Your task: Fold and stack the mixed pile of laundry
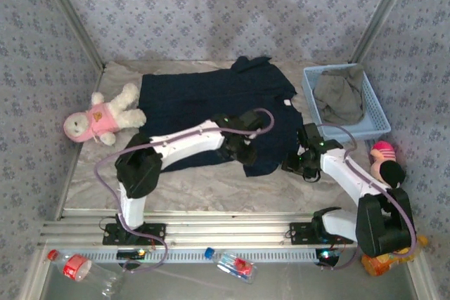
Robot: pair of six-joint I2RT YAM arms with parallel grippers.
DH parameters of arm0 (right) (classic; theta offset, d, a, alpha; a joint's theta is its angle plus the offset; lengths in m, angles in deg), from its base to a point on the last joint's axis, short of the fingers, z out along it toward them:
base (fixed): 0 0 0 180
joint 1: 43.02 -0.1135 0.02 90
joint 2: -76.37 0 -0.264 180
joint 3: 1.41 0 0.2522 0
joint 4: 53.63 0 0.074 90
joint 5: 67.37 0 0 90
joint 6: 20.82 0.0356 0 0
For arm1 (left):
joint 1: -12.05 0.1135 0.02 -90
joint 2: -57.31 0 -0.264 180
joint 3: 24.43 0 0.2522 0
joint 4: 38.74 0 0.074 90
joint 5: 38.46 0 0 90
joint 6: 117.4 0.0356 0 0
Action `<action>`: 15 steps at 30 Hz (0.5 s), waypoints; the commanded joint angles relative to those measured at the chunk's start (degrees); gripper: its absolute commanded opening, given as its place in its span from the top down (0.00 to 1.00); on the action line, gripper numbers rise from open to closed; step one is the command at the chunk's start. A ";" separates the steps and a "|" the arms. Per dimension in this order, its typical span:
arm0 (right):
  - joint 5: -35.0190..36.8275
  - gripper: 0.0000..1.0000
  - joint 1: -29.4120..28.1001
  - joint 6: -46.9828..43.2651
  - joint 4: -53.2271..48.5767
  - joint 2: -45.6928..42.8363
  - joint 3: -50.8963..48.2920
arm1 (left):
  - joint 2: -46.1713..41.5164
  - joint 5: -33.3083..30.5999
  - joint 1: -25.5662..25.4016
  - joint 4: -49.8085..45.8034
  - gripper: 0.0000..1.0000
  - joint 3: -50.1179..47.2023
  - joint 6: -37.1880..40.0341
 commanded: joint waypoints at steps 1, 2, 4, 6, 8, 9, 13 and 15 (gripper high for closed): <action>-1.64 0.52 -0.32 0.68 6.58 3.26 -0.72 | 3.84 -2.82 -3.08 -1.40 0.47 -0.10 7.19; -1.74 0.52 -0.46 0.69 7.37 4.53 -0.74 | 4.77 -3.38 -3.53 -1.28 0.47 0.14 7.14; -2.14 0.52 -0.51 1.05 9.22 7.00 -0.61 | 6.62 -3.84 -4.00 -0.77 0.46 0.82 6.71; -1.98 0.52 -0.47 1.33 10.65 9.20 -0.10 | 8.57 -4.20 -4.03 -0.02 0.45 1.68 6.10; -1.54 0.53 -0.09 2.25 11.03 11.07 0.92 | 10.46 -4.80 -4.14 0.31 0.45 2.79 5.66; -0.75 0.53 0.28 2.38 11.52 11.93 1.60 | 11.56 -5.43 -4.12 0.17 0.46 3.44 5.32; 1.32 0.67 0.99 1.49 12.40 14.69 5.02 | 14.12 -9.09 -4.12 -1.40 0.67 5.75 3.99; 1.55 0.82 1.32 0.06 11.34 15.45 7.59 | 14.12 -9.67 -4.09 -2.16 0.83 6.54 3.67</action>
